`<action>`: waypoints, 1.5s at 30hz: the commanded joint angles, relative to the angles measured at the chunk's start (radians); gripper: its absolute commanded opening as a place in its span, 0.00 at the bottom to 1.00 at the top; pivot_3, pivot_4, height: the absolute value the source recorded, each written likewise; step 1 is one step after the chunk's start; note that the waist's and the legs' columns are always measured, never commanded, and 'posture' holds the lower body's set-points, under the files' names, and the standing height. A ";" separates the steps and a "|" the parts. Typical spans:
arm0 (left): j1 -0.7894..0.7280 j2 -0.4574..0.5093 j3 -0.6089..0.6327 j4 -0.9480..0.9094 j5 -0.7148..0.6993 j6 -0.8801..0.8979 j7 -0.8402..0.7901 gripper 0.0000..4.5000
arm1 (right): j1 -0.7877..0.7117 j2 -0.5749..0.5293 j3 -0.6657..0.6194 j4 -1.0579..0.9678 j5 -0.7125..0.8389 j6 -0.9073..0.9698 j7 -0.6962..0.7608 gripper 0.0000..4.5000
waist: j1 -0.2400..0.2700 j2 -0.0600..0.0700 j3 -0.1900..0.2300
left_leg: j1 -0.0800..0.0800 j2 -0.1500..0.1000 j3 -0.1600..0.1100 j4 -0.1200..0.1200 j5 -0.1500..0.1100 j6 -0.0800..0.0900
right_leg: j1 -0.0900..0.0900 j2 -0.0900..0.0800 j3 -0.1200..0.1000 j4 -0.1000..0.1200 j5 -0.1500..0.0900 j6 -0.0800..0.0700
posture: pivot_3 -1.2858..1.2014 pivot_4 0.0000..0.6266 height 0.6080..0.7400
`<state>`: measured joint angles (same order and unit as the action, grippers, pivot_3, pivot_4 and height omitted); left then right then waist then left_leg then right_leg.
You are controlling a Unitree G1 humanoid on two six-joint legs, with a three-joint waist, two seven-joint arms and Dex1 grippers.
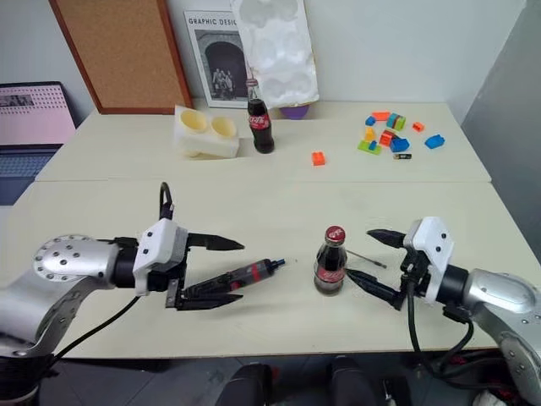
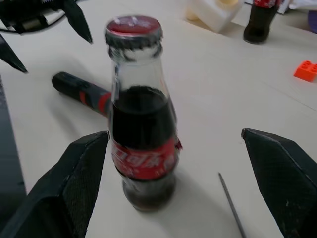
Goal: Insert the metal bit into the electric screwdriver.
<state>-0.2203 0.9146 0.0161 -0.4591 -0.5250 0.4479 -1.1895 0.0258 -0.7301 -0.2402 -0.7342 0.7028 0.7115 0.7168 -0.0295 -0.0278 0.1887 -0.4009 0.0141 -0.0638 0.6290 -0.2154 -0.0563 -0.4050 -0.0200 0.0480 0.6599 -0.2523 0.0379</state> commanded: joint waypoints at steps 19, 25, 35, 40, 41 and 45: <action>-0.090 -0.049 -0.040 0.001 -0.016 0.020 0.014 0.99 | -0.224 0.083 0.121 0.089 0.117 0.031 -0.058 1.00 | -0.002 0.000 0.000 | 0.000 0.000 -0.001 0.000 0.000 0.000 | 0.000 0.001 0.000 0.001 0.000 0.000 | 0.52 0.24 1.00; -0.093 -0.053 -0.043 0.002 -0.011 0.018 0.014 1.00 | -0.237 0.070 0.120 0.080 0.154 0.052 -0.048 0.74 | -0.001 0.000 0.000 | 0.000 0.000 -0.001 0.000 0.000 0.000 | 0.000 0.001 0.000 0.001 0.000 0.001 | 0.52 0.24 1.00; -0.101 -0.068 -0.050 0.012 -0.005 0.010 0.020 1.00 | -0.237 0.037 0.125 0.058 0.171 0.057 -0.020 0.28 | -0.001 0.000 0.000 | 0.000 0.000 -0.001 0.000 0.000 0.000 | 0.000 0.001 0.000 0.001 0.000 0.001 | 0.52 0.24 1.00; -0.105 -0.078 -0.046 0.009 -0.009 0.015 0.028 1.00 | -0.259 0.023 0.125 0.035 0.172 0.044 -0.018 0.28 | -0.002 0.000 0.000 | 0.000 0.000 -0.002 -0.001 0.000 0.000 | 0.000 0.001 -0.001 0.001 0.001 0.001 | 0.52 0.24 1.00; -0.108 -0.083 -0.045 0.008 -0.011 0.018 0.034 1.00 | -0.264 0.020 0.122 0.032 0.175 0.043 -0.019 0.28 | -0.002 0.000 0.000 | 0.000 0.000 -0.002 -0.001 0.000 0.000 | 0.000 0.001 -0.001 0.001 0.001 0.001 | 0.52 0.24 1.00; -0.128 -0.107 -0.044 0.009 -0.015 0.030 0.059 1.00 | -0.286 0.013 0.108 0.032 0.180 0.036 -0.019 0.28 | -0.001 0.000 0.000 | 0.000 0.000 -0.002 0.000 0.000 0.000 | 0.000 0.001 -0.001 0.001 0.001 0.001 | 0.52 0.24 1.00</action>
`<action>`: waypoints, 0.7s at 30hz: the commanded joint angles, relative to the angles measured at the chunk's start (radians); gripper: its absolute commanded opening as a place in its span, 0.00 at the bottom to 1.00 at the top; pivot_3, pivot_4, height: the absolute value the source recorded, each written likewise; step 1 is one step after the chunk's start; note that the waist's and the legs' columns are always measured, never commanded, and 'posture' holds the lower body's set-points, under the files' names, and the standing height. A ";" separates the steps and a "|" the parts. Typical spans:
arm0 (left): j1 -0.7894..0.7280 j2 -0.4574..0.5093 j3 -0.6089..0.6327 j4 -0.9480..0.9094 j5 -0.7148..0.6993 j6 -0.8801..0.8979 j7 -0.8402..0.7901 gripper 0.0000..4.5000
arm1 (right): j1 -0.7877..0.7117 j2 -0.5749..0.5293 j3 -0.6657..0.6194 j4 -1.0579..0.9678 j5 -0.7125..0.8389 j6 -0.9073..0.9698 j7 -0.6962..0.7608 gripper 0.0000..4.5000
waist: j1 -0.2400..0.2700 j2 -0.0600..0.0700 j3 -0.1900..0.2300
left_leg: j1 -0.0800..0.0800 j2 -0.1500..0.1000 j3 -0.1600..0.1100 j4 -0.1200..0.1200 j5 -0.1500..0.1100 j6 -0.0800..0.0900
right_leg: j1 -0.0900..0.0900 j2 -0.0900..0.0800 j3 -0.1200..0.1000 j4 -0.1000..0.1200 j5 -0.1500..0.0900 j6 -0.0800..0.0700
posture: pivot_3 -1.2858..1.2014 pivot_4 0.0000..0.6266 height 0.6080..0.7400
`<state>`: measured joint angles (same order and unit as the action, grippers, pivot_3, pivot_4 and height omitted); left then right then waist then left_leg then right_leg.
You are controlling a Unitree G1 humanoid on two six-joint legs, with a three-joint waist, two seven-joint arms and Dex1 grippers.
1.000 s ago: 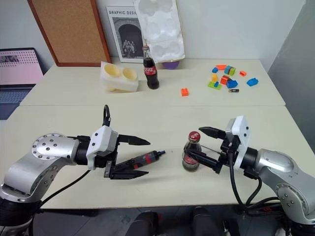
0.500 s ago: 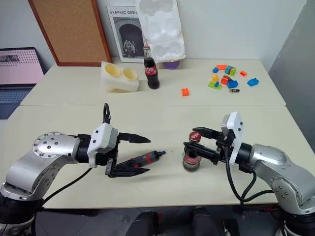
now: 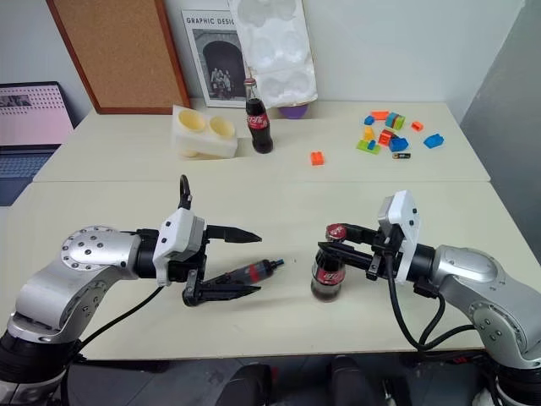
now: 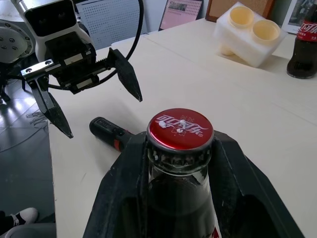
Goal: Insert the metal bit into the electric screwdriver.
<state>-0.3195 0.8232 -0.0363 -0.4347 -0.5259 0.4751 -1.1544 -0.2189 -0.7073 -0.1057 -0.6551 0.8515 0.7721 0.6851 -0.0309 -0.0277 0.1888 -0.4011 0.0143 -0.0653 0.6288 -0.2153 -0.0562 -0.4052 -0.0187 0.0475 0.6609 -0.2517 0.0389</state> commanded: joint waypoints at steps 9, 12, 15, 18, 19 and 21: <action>-0.077 -0.060 0.005 -0.015 -0.026 0.032 0.059 1.00 | -0.063 -0.016 -0.061 -0.043 0.036 -0.037 0.003 0.28 | 0.000 0.000 0.000 | 0.000 0.000 0.000 0.000 0.000 0.000 | 0.000 0.000 0.000 0.000 0.001 0.002 | 0.52 0.24 1.00; -0.096 -0.076 0.003 -0.016 -0.031 0.048 0.075 1.00 | -0.072 -0.020 -0.078 -0.029 0.017 -0.049 -0.002 0.28 | 0.000 0.000 0.000 | -0.001 0.000 0.000 0.000 0.000 0.000 | 0.000 0.000 0.000 0.000 0.002 0.003 | 0.52 0.24 1.00; -0.115 -0.096 0.001 -0.018 -0.039 0.064 0.094 1.00 | -0.078 -0.030 -0.096 -0.005 -0.015 -0.066 -0.005 0.28 | 0.001 0.000 0.000 | -0.001 0.000 0.000 0.000 0.000 0.000 | 0.000 0.000 0.000 0.000 0.002 0.003 | 0.52 0.24 1.00; -0.137 -0.117 -0.004 -0.022 -0.045 0.080 0.110 1.00 | -0.076 -0.046 -0.116 0.033 -0.071 -0.102 -0.008 0.28 | 0.001 0.000 0.000 | -0.001 0.000 0.000 0.000 0.000 0.000 | 0.000 0.000 0.000 0.000 0.002 0.003 | 0.52 0.24 1.00; -0.154 -0.126 -0.013 -0.019 -0.050 0.089 0.113 1.00 | -0.076 -0.063 -0.136 0.074 -0.117 -0.134 -0.009 0.28 | 0.001 0.000 0.000 | -0.001 0.000 0.000 0.000 0.000 0.000 | 0.000 0.000 0.000 0.000 0.002 0.003 | 0.52 0.24 1.00; -0.176 -0.137 -0.028 -0.014 -0.052 0.102 0.110 1.00 | -0.075 -0.086 -0.160 0.136 -0.188 -0.186 -0.007 0.28 | 0.001 0.000 0.000 | -0.001 -0.001 0.000 0.000 0.000 0.000 | 0.000 0.000 0.000 0.000 0.002 0.003 | 0.52 0.24 1.00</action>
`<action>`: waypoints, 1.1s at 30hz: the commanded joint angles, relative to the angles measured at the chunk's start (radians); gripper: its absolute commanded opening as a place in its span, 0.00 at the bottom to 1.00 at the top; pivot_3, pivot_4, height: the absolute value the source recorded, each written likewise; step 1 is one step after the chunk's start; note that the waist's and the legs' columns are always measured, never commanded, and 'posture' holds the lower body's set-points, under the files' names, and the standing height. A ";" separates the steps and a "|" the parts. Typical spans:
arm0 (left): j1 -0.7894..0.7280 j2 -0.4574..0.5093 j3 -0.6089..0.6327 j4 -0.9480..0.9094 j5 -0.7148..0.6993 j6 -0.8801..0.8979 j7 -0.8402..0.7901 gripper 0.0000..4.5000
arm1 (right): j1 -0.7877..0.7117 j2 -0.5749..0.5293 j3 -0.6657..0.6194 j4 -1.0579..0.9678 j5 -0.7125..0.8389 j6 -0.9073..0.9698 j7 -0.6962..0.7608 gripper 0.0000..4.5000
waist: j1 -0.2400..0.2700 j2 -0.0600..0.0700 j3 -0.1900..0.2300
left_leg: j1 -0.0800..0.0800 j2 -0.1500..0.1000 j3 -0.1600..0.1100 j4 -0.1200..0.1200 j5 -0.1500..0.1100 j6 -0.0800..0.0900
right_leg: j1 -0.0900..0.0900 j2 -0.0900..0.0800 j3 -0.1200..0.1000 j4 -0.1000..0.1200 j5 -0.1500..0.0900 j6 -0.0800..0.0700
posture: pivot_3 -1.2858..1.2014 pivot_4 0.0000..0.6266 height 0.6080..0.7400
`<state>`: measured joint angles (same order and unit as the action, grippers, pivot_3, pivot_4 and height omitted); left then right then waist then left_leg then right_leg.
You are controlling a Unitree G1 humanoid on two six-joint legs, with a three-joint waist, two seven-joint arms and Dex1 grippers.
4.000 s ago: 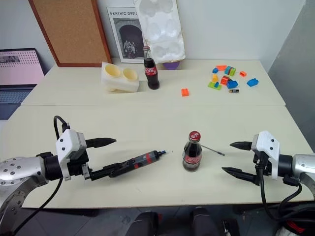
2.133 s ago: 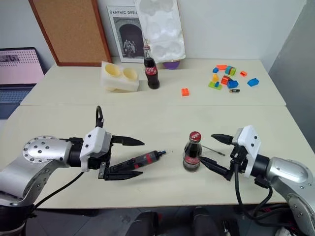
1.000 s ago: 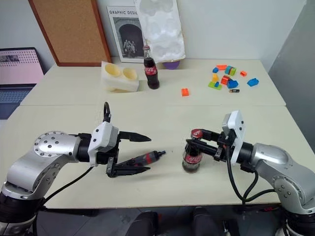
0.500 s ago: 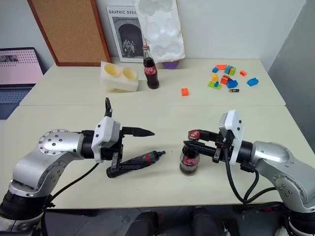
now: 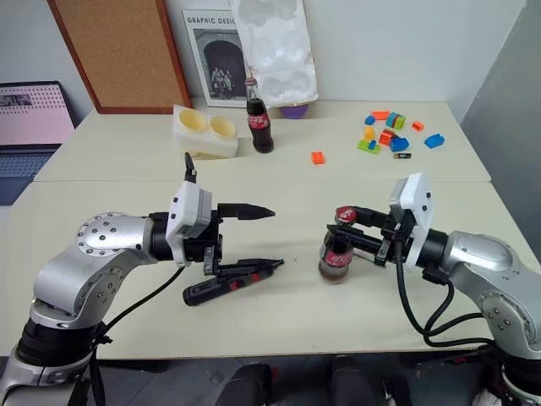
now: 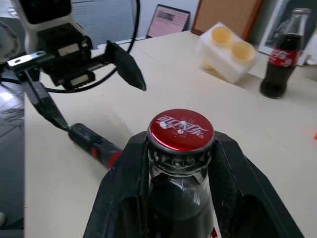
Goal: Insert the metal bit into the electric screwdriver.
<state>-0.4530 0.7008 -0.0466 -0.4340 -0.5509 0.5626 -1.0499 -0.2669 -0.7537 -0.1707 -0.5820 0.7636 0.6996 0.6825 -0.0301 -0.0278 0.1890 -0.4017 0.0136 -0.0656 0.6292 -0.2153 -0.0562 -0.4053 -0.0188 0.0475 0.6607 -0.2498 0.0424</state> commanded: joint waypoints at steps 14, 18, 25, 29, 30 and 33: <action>-0.218 -0.223 -0.226 0.167 0.183 -0.046 0.115 1.00 | -0.198 -0.028 -0.081 0.532 -0.439 -0.356 -0.120 0.28 | -0.002 0.002 0.001 | 0.000 -0.001 0.001 0.000 0.000 0.000 | 0.000 0.000 0.002 0.000 0.001 0.002 | 0.52 0.24 1.00; -0.255 -0.292 -0.267 0.243 0.240 -0.072 0.147 1.00 | -0.239 -0.006 -0.096 0.626 -0.451 -0.351 -0.147 0.28 | -0.002 0.003 0.002 | 0.000 -0.001 0.001 0.000 0.000 0.000 | 0.000 0.000 0.002 0.000 0.001 0.002 | 0.52 0.24 1.00; -0.276 -0.347 -0.291 0.293 0.282 -0.098 0.150 1.00 | -0.237 0.015 -0.138 0.681 -0.434 -0.330 -0.175 0.28 | -0.001 0.003 0.002 | 0.000 -0.002 0.001 0.000 0.000 0.000 | 0.000 0.000 0.003 0.001 0.001 0.002 | 0.52 0.24 1.00; -0.275 -0.361 -0.291 0.298 0.291 -0.102 0.145 1.00 | -0.226 0.013 -0.154 0.683 -0.428 -0.304 -0.184 0.28 | -0.001 0.003 0.002 | 0.000 -0.002 0.001 0.001 0.000 0.000 | 0.000 0.000 0.003 0.001 0.002 0.003 | 0.52 0.24 1.00; -0.277 -0.364 -0.290 0.303 0.292 -0.102 0.143 1.00 | -0.220 0.014 -0.164 0.680 -0.420 -0.293 -0.189 0.28 | -0.001 0.003 0.002 | 0.000 -0.002 0.001 0.001 0.000 0.000 | 0.000 0.000 0.003 0.001 0.002 0.003 | 0.52 0.24 1.00; -0.284 -0.370 -0.288 0.315 0.294 -0.105 0.140 1.00 | -0.211 0.018 -0.186 0.668 -0.404 -0.265 -0.197 0.28 | 0.001 0.003 0.002 | 0.000 -0.002 0.001 0.001 0.000 0.000 | 0.000 0.000 0.003 0.001 0.002 0.003 | 0.52 0.24 1.00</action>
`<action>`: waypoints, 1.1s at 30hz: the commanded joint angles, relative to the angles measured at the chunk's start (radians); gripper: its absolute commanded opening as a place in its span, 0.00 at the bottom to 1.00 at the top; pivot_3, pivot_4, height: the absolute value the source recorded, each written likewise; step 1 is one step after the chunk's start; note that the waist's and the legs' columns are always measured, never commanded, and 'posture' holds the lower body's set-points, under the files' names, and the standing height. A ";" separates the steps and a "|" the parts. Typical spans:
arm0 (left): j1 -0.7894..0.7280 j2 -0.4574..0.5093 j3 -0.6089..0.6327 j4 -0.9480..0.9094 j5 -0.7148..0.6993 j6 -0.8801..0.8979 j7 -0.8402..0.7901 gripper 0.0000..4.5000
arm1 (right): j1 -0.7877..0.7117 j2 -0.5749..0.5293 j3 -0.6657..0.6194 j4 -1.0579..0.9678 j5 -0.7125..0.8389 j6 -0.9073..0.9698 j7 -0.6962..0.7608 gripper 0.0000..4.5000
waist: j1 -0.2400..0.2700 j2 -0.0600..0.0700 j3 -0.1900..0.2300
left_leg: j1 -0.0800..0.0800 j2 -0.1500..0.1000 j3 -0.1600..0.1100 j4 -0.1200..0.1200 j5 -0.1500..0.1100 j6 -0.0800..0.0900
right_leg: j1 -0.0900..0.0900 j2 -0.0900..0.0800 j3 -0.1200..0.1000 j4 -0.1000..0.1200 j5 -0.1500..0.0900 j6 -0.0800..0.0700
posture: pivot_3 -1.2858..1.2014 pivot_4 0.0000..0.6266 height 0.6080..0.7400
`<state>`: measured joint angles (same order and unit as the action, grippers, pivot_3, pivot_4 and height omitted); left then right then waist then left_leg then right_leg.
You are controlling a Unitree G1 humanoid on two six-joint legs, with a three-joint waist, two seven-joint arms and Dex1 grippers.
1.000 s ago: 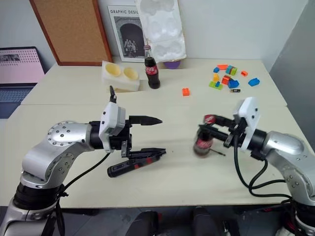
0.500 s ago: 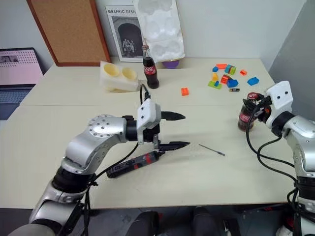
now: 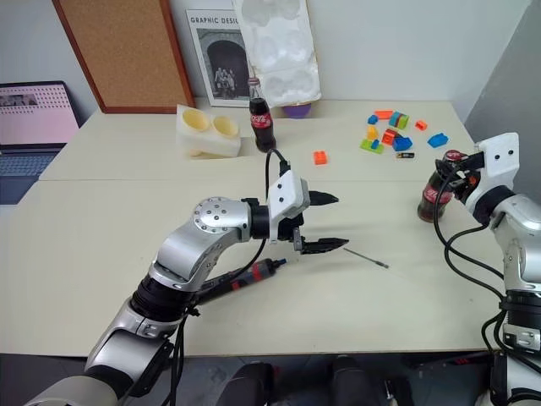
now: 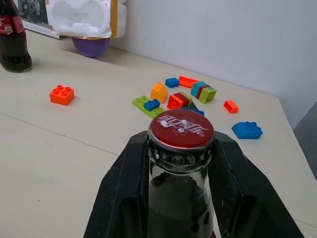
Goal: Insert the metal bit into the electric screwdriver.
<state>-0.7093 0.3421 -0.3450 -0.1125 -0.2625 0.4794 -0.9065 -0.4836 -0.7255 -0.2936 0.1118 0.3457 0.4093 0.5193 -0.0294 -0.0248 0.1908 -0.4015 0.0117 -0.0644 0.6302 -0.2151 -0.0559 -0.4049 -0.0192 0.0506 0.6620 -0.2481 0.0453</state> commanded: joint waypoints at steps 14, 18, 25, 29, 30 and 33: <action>-0.073 -0.054 0.013 0.054 0.024 -0.031 0.007 1.00 | -0.012 0.006 -0.119 0.006 0.056 0.095 -0.091 0.28 | 0.000 0.000 0.000 | 0.000 -0.001 0.000 0.000 0.000 0.000 | 0.000 -0.001 0.000 0.000 0.000 0.000 | 0.52 0.24 1.00; -0.075 -0.057 0.019 0.057 0.026 -0.031 0.008 1.00 | -0.005 -0.002 -0.122 -0.006 0.070 0.102 -0.073 0.60 | -0.001 0.000 0.000 | 0.000 -0.001 0.000 0.000 0.000 0.000 | 0.000 0.000 0.000 0.000 0.000 0.000 | 0.52 0.24 1.00; -0.064 -0.055 0.024 0.041 0.020 -0.028 0.001 1.00 | -0.014 0.001 -0.123 -0.017 0.088 0.112 -0.060 0.96 | -0.004 0.000 0.000 | 0.001 -0.001 0.000 0.000 0.000 0.000 | 0.000 0.000 0.001 0.000 0.000 0.000 | 0.52 0.24 1.00; -0.061 -0.059 0.027 0.040 0.022 -0.032 0.010 1.00 | -0.013 0.000 -0.127 -0.016 0.087 0.112 -0.067 0.99 | -0.004 0.000 0.000 | 0.001 0.000 0.000 0.000 0.000 0.000 | 0.000 0.000 0.001 0.000 0.000 0.000 | 0.52 0.24 1.00; -0.061 -0.059 0.028 0.040 0.022 -0.033 0.012 1.00 | -0.012 0.001 -0.131 -0.017 0.089 0.113 -0.069 0.99 | -0.004 0.000 0.000 | 0.001 0.000 0.001 0.000 0.000 0.000 | 0.000 0.000 0.001 0.000 0.000 0.000 | 0.52 0.24 1.00; -0.060 -0.059 0.034 0.037 0.013 -0.029 0.009 1.00 | -0.004 0.000 -0.139 -0.028 0.098 0.122 -0.067 0.99 | -0.004 0.000 0.000 | 0.001 0.000 0.001 0.000 0.000 0.000 | 0.000 0.000 0.001 0.000 0.000 0.000 | 0.52 0.24 1.00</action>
<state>-0.7599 0.2895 -0.3401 -0.0403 -0.2376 0.4680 -0.9036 -0.4818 -0.7064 -0.3852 0.1307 0.4225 0.5312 0.4527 -0.0330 -0.0244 0.1906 -0.4008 0.0112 -0.0638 0.6299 -0.2151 -0.0558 -0.4046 -0.0193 0.0516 0.6623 -0.2481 0.0455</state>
